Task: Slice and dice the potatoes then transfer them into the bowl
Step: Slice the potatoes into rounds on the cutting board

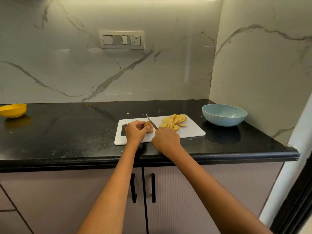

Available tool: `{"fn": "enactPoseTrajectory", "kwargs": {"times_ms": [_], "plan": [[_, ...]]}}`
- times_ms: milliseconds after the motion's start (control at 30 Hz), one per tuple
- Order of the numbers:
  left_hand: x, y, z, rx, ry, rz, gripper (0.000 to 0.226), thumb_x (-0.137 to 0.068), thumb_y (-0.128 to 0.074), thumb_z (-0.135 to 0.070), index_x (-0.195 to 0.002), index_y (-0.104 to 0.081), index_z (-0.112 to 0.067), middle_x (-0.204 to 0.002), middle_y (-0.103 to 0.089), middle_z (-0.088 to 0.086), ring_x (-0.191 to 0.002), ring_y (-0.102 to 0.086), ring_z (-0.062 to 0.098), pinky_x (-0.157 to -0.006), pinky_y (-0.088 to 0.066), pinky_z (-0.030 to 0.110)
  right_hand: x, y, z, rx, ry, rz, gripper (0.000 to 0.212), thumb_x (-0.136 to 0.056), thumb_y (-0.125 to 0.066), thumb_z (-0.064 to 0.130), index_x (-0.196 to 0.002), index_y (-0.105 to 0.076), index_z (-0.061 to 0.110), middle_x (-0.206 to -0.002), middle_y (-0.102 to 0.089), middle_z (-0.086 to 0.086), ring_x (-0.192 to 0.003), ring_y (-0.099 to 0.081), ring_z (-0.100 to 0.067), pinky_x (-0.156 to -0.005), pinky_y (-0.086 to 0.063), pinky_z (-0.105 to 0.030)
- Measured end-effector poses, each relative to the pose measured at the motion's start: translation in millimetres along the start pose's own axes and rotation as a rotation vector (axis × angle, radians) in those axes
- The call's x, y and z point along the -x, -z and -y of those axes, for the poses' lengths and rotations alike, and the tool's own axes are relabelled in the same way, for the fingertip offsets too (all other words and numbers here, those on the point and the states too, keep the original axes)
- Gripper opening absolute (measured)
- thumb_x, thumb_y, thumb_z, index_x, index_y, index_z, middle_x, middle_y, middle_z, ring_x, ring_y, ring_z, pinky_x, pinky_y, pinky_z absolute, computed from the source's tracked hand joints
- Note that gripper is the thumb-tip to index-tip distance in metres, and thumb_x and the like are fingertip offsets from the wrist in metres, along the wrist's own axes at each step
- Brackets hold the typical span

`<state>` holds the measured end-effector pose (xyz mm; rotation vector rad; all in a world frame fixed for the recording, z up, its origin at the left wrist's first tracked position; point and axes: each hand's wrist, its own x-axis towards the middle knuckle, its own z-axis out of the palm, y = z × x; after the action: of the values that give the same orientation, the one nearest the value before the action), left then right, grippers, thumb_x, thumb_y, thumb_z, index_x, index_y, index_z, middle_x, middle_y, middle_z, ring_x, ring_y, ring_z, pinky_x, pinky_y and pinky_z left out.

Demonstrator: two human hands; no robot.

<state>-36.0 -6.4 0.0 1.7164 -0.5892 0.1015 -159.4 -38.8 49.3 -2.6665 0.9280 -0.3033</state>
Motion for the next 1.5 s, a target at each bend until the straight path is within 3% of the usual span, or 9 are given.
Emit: {"fn": "enactPoseTrajectory", "kwargs": {"times_ms": [267,467,667,767,900,1000,1067,1233,1500], "plan": [[0.1,1.7,-0.6,0.001,-0.020,0.005,0.034,-0.073,-0.076,-0.004,-0.105,-0.067,0.003,-0.099,-0.070,0.018,-0.092,-0.067,0.025,-0.084,-0.053,0.033,-10.8,5.4,5.3,0.006,0.011,0.038,0.030,-0.097,-0.042,0.018,-0.123,-0.051,0.006,-0.120,-0.057,-0.010,-0.108,-0.056,-0.023,-0.081,-0.044,-0.027],[-0.2,1.7,-2.4,-0.020,-0.043,0.009,0.034,-0.073,-0.075,-0.003,-0.105,-0.067,0.004,-0.099,-0.069,0.019,-0.092,-0.067,0.027,-0.085,-0.054,0.036,-21.5,9.3,4.2,-0.015,0.016,0.132,0.029,-0.096,-0.041,0.016,-0.119,-0.052,0.003,-0.094,-0.050,-0.009,-0.086,-0.049,-0.019,-0.073,-0.039,-0.026],[1.2,1.7,-2.9,-0.026,-0.043,0.013,0.032,-0.074,-0.073,0.000,-0.105,-0.066,0.005,-0.101,-0.068,0.021,-0.093,-0.066,0.026,-0.084,-0.052,0.030,-11.7,1.3,-2.0,0.020,0.025,0.131,0.033,-0.097,-0.044,0.019,-0.127,-0.049,0.005,-0.124,-0.055,-0.010,-0.113,-0.053,-0.024,-0.088,-0.042,-0.029],[2.6,3.1,-3.7,-0.025,-0.053,0.014,0.032,-0.074,-0.073,0.001,-0.105,-0.066,0.005,-0.100,-0.069,0.020,-0.090,-0.066,0.023,-0.080,-0.051,0.027,-17.6,4.0,1.0,0.019,0.021,0.164,0.032,-0.097,-0.043,0.019,-0.126,-0.049,0.005,-0.121,-0.055,-0.011,-0.111,-0.053,-0.023,-0.088,-0.042,-0.028],[5.3,3.5,-5.0,-0.014,-0.055,0.022,0.031,-0.072,-0.074,0.002,-0.103,-0.067,0.004,-0.098,-0.069,0.019,-0.087,-0.066,0.021,-0.078,-0.051,0.026,-25.9,7.5,3.9,0.024,0.019,0.256,0.032,-0.097,-0.042,0.017,-0.124,-0.050,0.002,-0.102,-0.054,-0.013,-0.093,-0.053,-0.021,-0.085,-0.044,-0.028],[3.7,3.7,-4.9,-0.018,-0.033,0.007,0.032,-0.075,-0.073,0.001,-0.105,-0.065,0.005,-0.100,-0.068,0.019,-0.086,-0.063,0.017,-0.078,-0.048,0.023,-19.8,3.9,-8.1,0.066,0.018,0.304,0.034,-0.097,-0.041,0.020,-0.123,-0.049,0.000,-0.108,-0.058,-0.015,-0.098,-0.057,-0.026,-0.084,-0.044,-0.031],[1.3,2.7,-2.2,-0.033,-0.027,0.022,0.031,-0.076,-0.072,-0.001,-0.106,-0.065,0.004,-0.101,-0.068,0.018,-0.089,-0.063,0.018,-0.080,-0.048,0.024,-13.9,4.1,-21.3,0.091,0.023,0.276,0.033,-0.097,-0.043,0.022,-0.122,-0.051,0.002,-0.117,-0.056,-0.013,-0.107,-0.055,-0.027,-0.087,-0.042,-0.032],[-1.7,-0.9,0.2,-0.107,-0.006,0.060,0.031,-0.080,-0.068,-0.004,-0.110,-0.061,-0.001,-0.110,-0.065,0.014,-0.103,-0.061,0.025,-0.090,-0.047,0.029,-17.0,12.7,-45.3,0.043,-0.033,0.165,0.033,-0.096,-0.043,0.023,-0.124,-0.051,0.006,-0.113,-0.055,-0.010,-0.105,-0.052,-0.024,-0.091,-0.039,-0.032],[0.0,-3.6,-2.6,-0.215,-0.004,0.144,0.046,-0.078,-0.071,-0.012,-0.120,-0.051,-0.015,-0.120,-0.059,0.010,-0.103,-0.058,0.022,-0.090,-0.045,0.032,-33.2,2.1,-45.3,-0.172,-0.055,-0.047,0.025,-0.097,-0.039,0.016,-0.109,-0.058,0.004,-0.103,-0.060,-0.010,-0.100,-0.057,-0.026,-0.076,-0.041,-0.029]]}}
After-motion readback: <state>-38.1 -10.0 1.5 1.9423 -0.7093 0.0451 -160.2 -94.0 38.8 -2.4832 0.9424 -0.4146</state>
